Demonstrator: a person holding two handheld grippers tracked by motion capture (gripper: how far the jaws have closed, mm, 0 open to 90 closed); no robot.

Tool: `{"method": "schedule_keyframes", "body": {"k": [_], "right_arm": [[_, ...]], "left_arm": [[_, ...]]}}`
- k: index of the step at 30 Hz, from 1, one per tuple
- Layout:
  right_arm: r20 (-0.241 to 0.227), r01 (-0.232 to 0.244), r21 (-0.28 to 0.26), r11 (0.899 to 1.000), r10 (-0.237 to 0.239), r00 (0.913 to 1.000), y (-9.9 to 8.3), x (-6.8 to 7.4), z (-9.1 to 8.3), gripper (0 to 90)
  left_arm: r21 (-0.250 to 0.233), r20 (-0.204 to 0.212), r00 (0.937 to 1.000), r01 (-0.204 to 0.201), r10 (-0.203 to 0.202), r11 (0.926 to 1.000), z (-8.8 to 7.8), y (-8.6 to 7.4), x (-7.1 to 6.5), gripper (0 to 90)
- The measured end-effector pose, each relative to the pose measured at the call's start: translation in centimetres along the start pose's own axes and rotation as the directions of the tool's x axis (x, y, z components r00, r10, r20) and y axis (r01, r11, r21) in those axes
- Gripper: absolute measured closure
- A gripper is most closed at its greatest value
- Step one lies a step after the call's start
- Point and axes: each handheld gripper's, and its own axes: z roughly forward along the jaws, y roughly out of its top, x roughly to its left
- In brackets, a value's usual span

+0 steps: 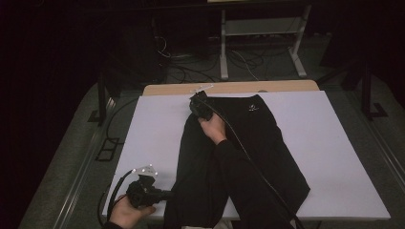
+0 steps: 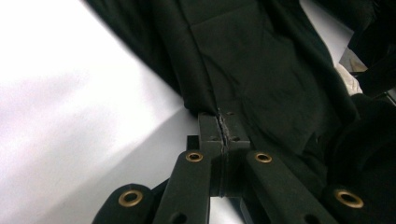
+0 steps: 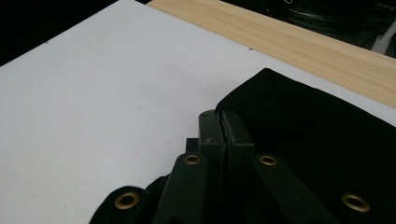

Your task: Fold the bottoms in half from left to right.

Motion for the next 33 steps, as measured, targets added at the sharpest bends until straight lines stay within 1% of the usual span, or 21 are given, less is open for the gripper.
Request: {"method": "schedule_keyframes", "body": {"k": [3, 4, 6, 7, 8, 10, 12, 14, 18, 23, 24, 25, 26, 28, 29, 31, 32, 33], "right_arm": [[-0.016, -0.007, 0.006, 1.0, 0.007, 0.9998, 0.1, -0.1, -0.2, 86.4], [-0.016, -0.007, 0.006, 1.0, 0.007, 0.9998, 0.1, -0.1, -0.2, 86.4], [-0.025, -0.015, 0.001, 1.0, 0.015, 0.9996, 0.4, -0.5, -0.5, 86.5], [-0.027, -0.017, 0.001, 1.0, 0.017, 0.9995, 0.4, -0.6, -0.7, 86.5], [-0.028, -0.018, -0.001, 1.0, 0.018, 0.9994, 0.6, -0.7, -0.9, 86.5], [-0.029, -0.02, -0.009, 1.0, 0.02, 0.9994, 0.8, -1.0, -1.3, 86.5], [-0.032, -0.029, -0.013, 1.0, 0.028, 0.9991, 1.0, -1.4, -1.7, 86.5], [-0.032, -0.039, -0.019, 0.999, 0.038, 0.9988, 1.3, -1.8, -2.2, 86.5], [-0.028, -0.056, -0.038, 0.998, 0.055, 0.9981, 1.9, -2.9, -3.3, 86.5], [-0.018, -0.067, -0.042, 0.997, 0.067, 0.9976, 2.4, -4.1, -4.6, 86.5], [-0.022, -0.076, -0.044, 0.996, 0.075, 0.9969, 2.5, -4.4, -4.8, 86.5], [-0.022, -0.076, -0.044, 0.996, 0.075, 0.9969, 2.5, -4.4, -4.8, 86.5], [-0.02, -0.083, -0.052, 0.995, 0.082, 0.9964, 2.7, -5.0, -5.5, 86.5], [-0.019, -0.084, -0.053, 0.995, 0.083, 0.9964, 2.7, -5.1, -5.6, 86.5], [-0.017, -0.086, -0.058, 0.995, 0.086, 0.9962, 2.9, -5.5, -6.2, 86.6], [-0.018, -0.089, -0.061, 0.994, 0.089, 0.9959, 2.9, -5.7, -6.4, 86.5], [-0.015, -0.092, -0.068, 0.993, 0.091, 0.9957, 3.0, -6.2, -6.9, 86.5], [-0.016, -0.093, -0.069, 0.993, 0.092, 0.9956, 3.1, -6.3, -7.1, 86.5]], "left_arm": [[-0.014, -0.007, 0.9998, -0.018, 0.018, 0.9998, -0.2, 0.2, -0.7, 88.8], [-0.014, -0.007, 0.9998, -0.018, 0.018, 0.9998, -0.2, 0.2, -0.7, 88.8], [-0.023, -0.014, 0.9993, -0.035, 0.034, 0.9991, -0.4, 0.6, -1.2, 88.9], [-0.023, -0.014, 0.9993, -0.035, 0.034, 0.9991, -0.4, 0.6, -1.2, 88.9], [-0.022, -0.005, 0.9992, -0.041, 0.041, 0.9989, -0.5, 0.8, -1.4, 88.9], [-0.021, 0.004, 0.9992, -0.04, 0.04, 0.999, -0.6, 1.0, -1.6, 88.9], [-0.021, 0.008, 0.9987, -0.05, 0.05, 0.9985, -0.6, 1.1, -1.9, 88.9], [-0.018, 0.013, 0.9983, -0.057, 0.057, 0.9982, -0.6, 1.2, -2.1, 88.9], [-0.014, 0.022, 0.9982, -0.055, 0.056, 0.9984, -0.4, 1.3, -2.4, 88.9], [-0.016, 0.036, 0.9973, -0.064, 0.064, 0.9978, -0.2, 1.6, -2.7, 88.9], [-0.019, 0.039, 0.9971, -0.065, 0.066, 0.9977, -0.2, 1.8, -2.8, 88.9], [-0.019, 0.039, 0.9971, -0.065, 0.066, 0.9977, -0.2, 1.8, -2.8, 88.8], [-0.02, 0.045, 0.9957, -0.08, 0.081, 0.9966, -0.1, 2.0, -3.1, 88.8], [-0.017, 0.048, 0.995, -0.087, 0.087, 0.9961, -0.1, 2.1, -3.3, 88.9], [-0.018, 0.052, 0.994, -0.096, 0.097, 0.9952, -0.1, 2.4, -3.6, 88.9], [-0.026, 0.056, 0.9931, -0.101, 0.103, 0.9945, -0.1, 2.5, -3.9, 88.8], [-0.03, 0.062, 0.9917, -0.11, 0.112, 0.9934, -0.1, 2.8, -4.2, 88.8], [-0.035, 0.066, 0.991, -0.114, 0.116, 0.9929, 0.0, 2.9, -4.3, 88.9]]}}
